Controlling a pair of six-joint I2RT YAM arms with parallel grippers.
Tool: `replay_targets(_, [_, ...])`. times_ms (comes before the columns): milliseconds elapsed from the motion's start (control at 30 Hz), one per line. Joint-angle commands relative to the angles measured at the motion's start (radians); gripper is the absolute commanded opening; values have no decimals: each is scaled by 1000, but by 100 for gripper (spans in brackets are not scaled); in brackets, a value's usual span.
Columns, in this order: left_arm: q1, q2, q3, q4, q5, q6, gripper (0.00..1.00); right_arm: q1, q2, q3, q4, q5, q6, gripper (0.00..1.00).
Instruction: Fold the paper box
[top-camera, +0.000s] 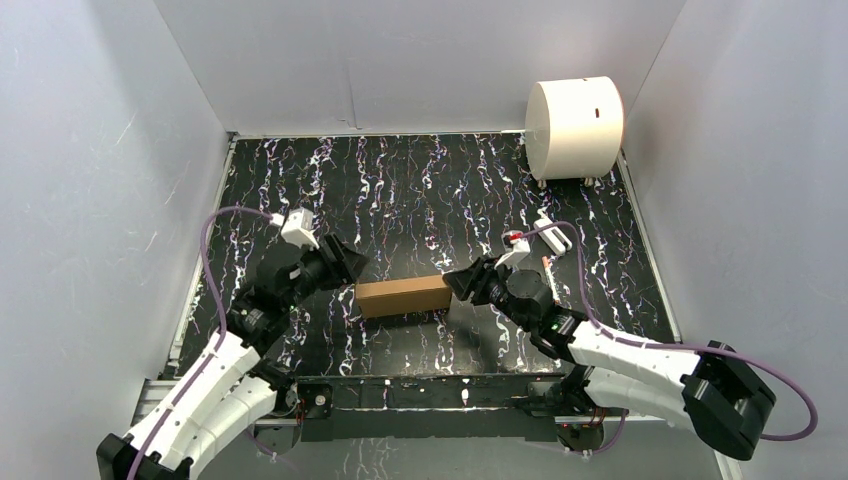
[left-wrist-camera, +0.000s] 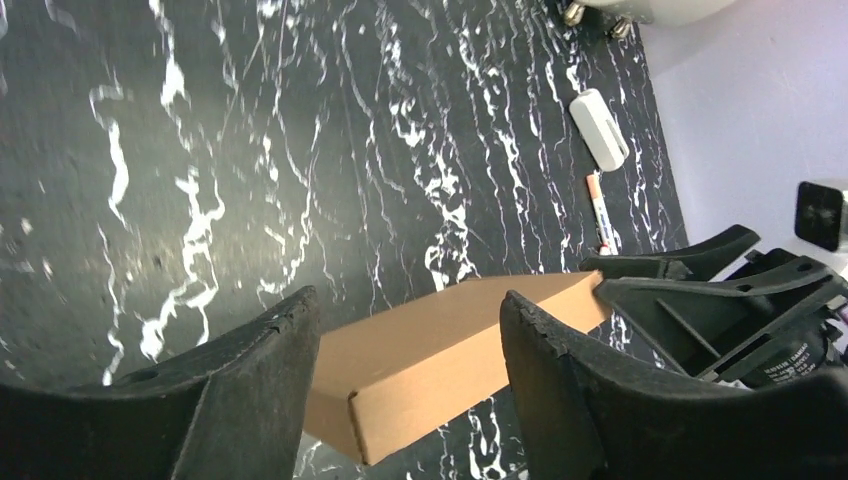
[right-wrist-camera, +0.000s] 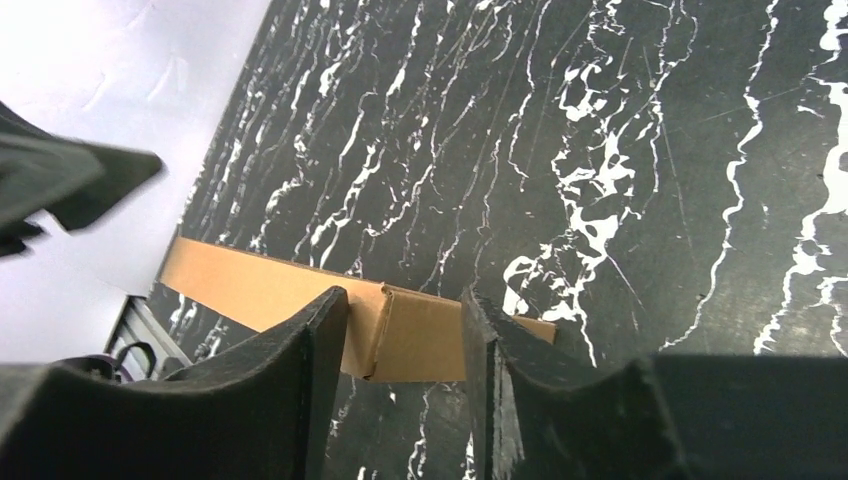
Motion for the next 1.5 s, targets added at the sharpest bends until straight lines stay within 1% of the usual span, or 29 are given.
replay_targets(0, [-4,62,156,-96,32,318,64,7,-41,75,-132,11,-62,61])
replay_targets(67, [-4,104,204,-108,96,410,65,7,-61,99,-158,25,-81,71])
replay_targets(167, [-6,165,261,-125,205,508,66,7,-102,149,-231,67,-123,88])
replay_targets(233, [-6,203,287,-144,269,573,66,7,-136,176,-288,107,-152,98])
replay_targets(433, [-9,271,350,-164,356,753,66,7,-255,228,-454,185,-238,98])
replay_targets(567, [-15,348,416,-176,430,837,67,7,-338,232,-509,212,-279,98])
replay_targets(600, [-15,374,433,-174,434,858,68,6,-356,231,-541,217,-286,98])
replay_targets(667, [-16,434,468,-175,404,880,68,7,-395,223,-555,218,-303,98])
replay_targets(733, [-15,490,504,-181,358,871,69,7,-412,215,-549,201,-333,98])
replay_targets(767, [-15,516,511,-174,319,841,70,7,-410,214,-547,182,-354,98])
replay_targets(867, [-10,591,513,-153,231,780,72,7,-367,232,-566,128,-396,98])
replay_targets(933, [11,652,523,-139,235,754,74,7,-316,245,-569,80,-421,98])
replay_targets(1000, [50,715,548,-144,280,733,76,6,-253,264,-568,25,-445,98])
replay_targets(1067, [101,789,611,-201,277,665,75,7,-182,291,-574,-9,-444,98])
replay_targets(1133, [164,826,650,-235,285,586,75,7,-111,316,-571,-26,-432,98])
replay_targets(1167, [188,821,635,-214,298,544,75,7,-74,329,-565,-29,-424,98])
replay_targets(1267, [239,787,514,-111,332,442,75,3,44,386,-572,-12,-411,98])
replay_targets(1400, [253,798,453,-121,349,410,74,-20,136,442,-608,47,-397,98])
replay_targets(1467, [259,761,411,-102,333,399,74,-71,144,443,-626,63,-391,98])
